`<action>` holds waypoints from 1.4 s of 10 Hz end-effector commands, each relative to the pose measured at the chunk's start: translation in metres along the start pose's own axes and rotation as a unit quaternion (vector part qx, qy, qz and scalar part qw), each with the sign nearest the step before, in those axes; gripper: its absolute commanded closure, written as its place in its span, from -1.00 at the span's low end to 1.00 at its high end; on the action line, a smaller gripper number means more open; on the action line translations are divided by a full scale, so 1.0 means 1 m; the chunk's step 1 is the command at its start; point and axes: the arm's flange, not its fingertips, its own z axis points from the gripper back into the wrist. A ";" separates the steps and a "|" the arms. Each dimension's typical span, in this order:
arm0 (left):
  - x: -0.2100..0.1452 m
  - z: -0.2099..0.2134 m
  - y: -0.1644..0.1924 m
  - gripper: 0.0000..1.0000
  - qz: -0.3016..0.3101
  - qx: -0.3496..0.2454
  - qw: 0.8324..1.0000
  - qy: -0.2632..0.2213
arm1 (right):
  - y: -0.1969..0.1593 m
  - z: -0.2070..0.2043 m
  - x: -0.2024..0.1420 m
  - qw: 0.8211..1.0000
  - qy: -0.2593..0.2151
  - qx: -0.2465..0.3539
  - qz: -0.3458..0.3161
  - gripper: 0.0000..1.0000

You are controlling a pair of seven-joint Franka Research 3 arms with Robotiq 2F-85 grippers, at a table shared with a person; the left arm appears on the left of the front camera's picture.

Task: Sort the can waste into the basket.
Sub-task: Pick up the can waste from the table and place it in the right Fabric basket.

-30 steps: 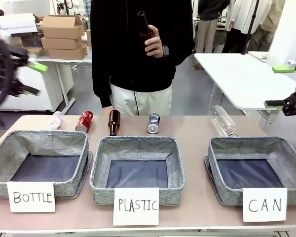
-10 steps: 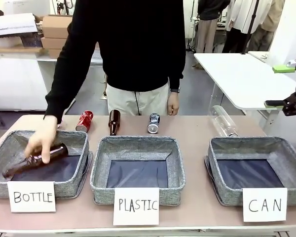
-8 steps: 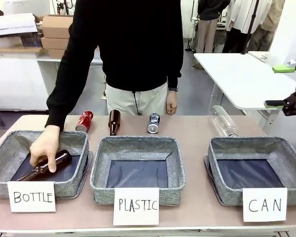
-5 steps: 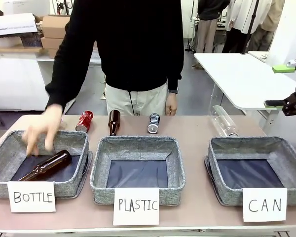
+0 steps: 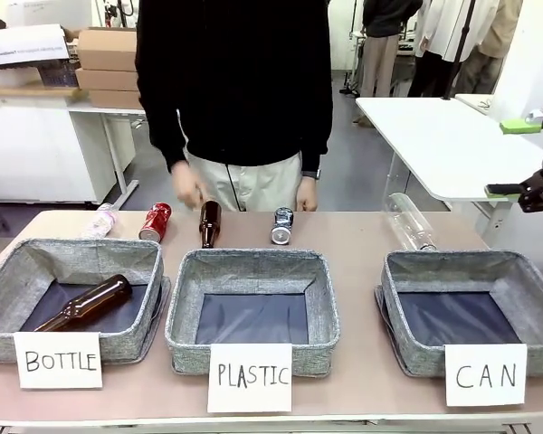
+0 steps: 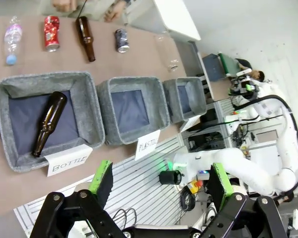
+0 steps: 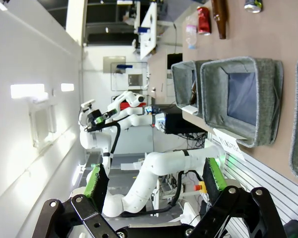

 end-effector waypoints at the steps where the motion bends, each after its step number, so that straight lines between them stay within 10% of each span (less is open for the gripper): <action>1: 0.051 -0.047 0.012 -1.00 0.013 0.071 0.995 0.063 | 0.002 -0.001 0.003 1.000 -0.003 0.014 0.012 -1.00; 5: 0.150 -0.223 0.085 -1.00 0.076 0.171 0.969 0.160 | 0.002 -0.001 0.003 1.000 -0.003 0.014 0.012 -1.00; 7: 0.162 -0.297 0.115 -1.00 0.076 0.144 0.978 0.132 | 0.002 -0.001 0.003 1.000 -0.003 0.014 0.012 -1.00; 8: 0.158 -0.295 0.119 -1.00 0.121 0.082 0.979 0.144 | 0.002 -0.001 0.003 1.000 -0.003 0.014 0.012 -1.00; 9: 0.144 -0.299 0.115 -1.00 0.068 0.164 0.972 0.153 | 0.002 -0.001 0.003 1.000 -0.003 0.014 0.012 -1.00; 12: 0.152 -0.317 0.126 -1.00 0.085 0.145 0.974 0.154 | 0.002 -0.001 0.003 1.000 -0.003 0.014 0.012 -1.00; 14: 0.205 -0.366 0.163 -1.00 0.129 0.210 0.960 0.130 | 0.002 -0.001 0.003 1.000 -0.003 0.014 0.012 -1.00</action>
